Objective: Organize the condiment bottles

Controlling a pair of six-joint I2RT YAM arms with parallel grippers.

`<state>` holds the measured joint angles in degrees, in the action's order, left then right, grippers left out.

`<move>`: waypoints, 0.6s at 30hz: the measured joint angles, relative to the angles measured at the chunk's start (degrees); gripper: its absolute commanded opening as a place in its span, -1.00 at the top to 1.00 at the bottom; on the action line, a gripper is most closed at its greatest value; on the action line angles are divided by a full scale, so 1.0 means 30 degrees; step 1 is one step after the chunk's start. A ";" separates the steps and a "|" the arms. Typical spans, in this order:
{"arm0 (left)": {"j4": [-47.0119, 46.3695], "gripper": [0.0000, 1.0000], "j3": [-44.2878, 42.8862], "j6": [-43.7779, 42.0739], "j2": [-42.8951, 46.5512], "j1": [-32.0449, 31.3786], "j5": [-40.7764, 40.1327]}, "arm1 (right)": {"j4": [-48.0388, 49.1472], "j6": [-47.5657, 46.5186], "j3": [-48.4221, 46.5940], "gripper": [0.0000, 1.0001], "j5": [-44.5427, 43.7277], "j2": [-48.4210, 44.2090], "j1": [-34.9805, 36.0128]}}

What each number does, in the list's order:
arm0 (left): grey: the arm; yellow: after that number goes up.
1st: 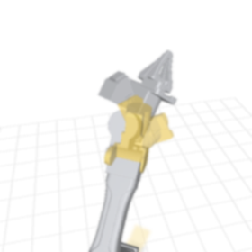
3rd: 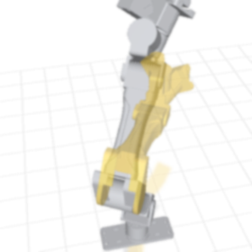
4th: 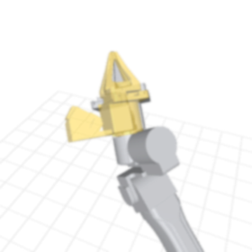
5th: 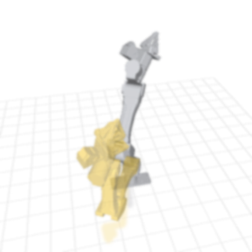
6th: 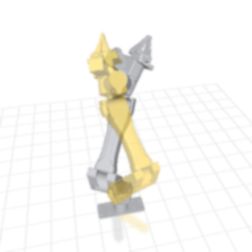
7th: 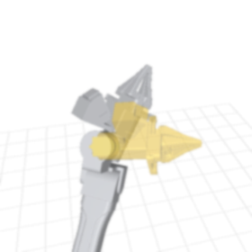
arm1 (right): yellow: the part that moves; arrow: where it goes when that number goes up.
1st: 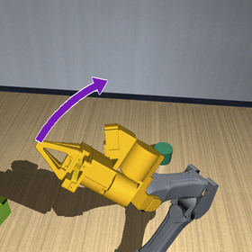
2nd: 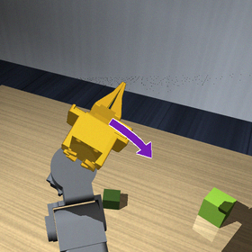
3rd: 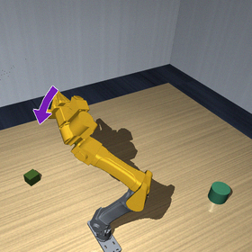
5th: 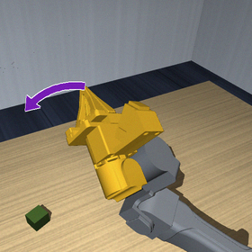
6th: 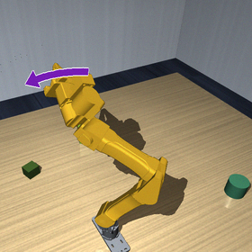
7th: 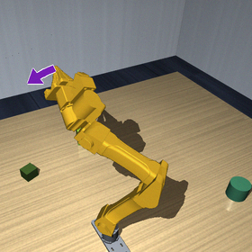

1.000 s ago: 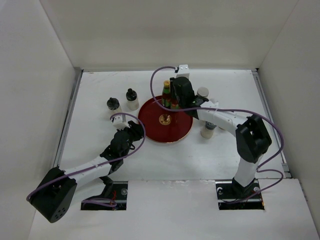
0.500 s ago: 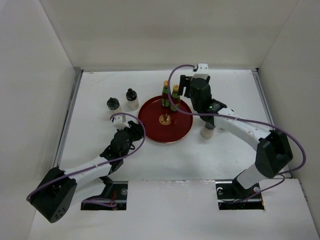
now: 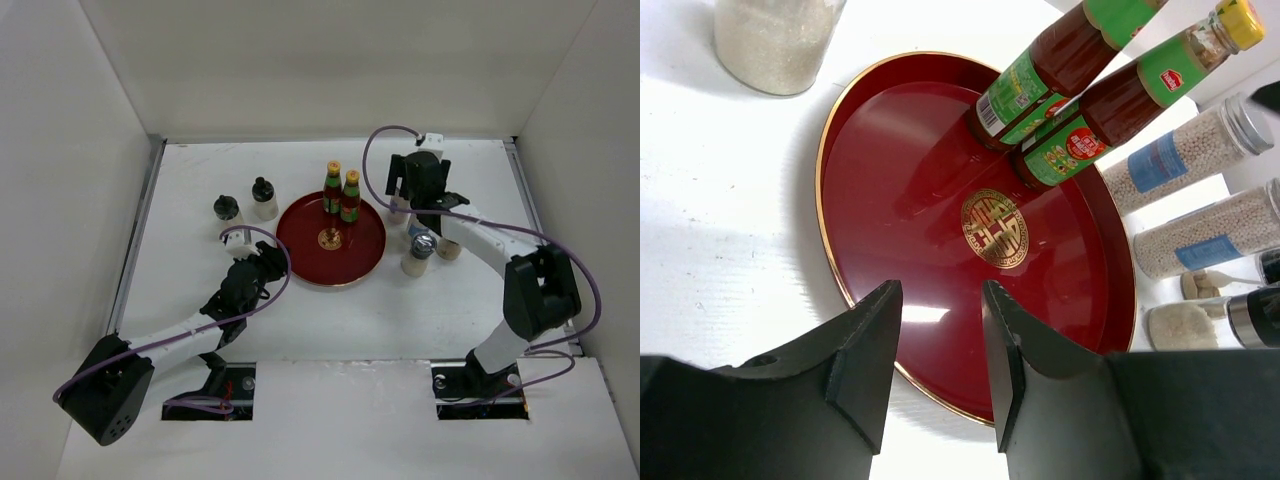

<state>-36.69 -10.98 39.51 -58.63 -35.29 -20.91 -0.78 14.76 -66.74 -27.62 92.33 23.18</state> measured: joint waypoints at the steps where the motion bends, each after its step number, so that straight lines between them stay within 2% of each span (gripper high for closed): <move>1: -0.0007 0.29 0.0007 0.0000 0.0000 0.0000 0.0000 | -0.0197 -0.0015 -0.0102 -0.87 0.0270 0.0299 -0.0036; 3: -0.0015 0.29 0.0007 0.0000 -0.0015 0.0000 0.0000 | -0.0495 -0.0087 -0.0306 -0.82 0.0627 0.0707 -0.0087; 7: -0.0022 0.28 0.0000 0.0000 -0.0102 -0.0029 0.0000 | -0.0743 -0.0313 -0.0852 -0.57 0.0918 0.1231 -0.0087; 11: -0.0080 0.28 0.0007 0.0007 -0.0102 -0.0029 0.0000 | -0.0532 -0.0539 -0.1158 -0.07 0.0940 0.1523 -0.0087; 12: -0.0095 0.28 0.0007 0.0007 -0.0102 -0.0029 0.0000 | -0.0495 -0.0561 -0.1166 -0.01 0.0947 0.1523 -0.0087; 18: -0.0138 0.28 0.0007 0.0051 -0.0102 -0.0029 0.0000 | -0.0466 -0.0947 -0.1166 0.05 0.0925 0.1421 -0.0073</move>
<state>-37.10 -10.96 39.66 -58.94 -35.38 -20.91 -2.17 11.92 -70.24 -24.84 96.60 22.96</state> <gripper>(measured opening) 0.360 0.665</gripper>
